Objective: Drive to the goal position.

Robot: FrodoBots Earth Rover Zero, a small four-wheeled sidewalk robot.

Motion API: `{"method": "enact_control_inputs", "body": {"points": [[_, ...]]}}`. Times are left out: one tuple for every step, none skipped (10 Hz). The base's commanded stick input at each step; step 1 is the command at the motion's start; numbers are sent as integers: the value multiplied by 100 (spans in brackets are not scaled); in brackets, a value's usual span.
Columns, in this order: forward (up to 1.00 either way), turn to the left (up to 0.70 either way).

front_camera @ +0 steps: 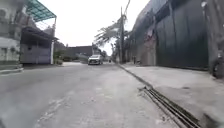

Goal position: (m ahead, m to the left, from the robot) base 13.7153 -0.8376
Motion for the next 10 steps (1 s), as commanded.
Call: {"method": "enact_control_inputs", "body": {"points": [[100, 0], [100, 0], [100, 0], [100, -5], [100, -29], [100, -40], [100, -38], [100, -22], [100, 0], [100, 0]]}}
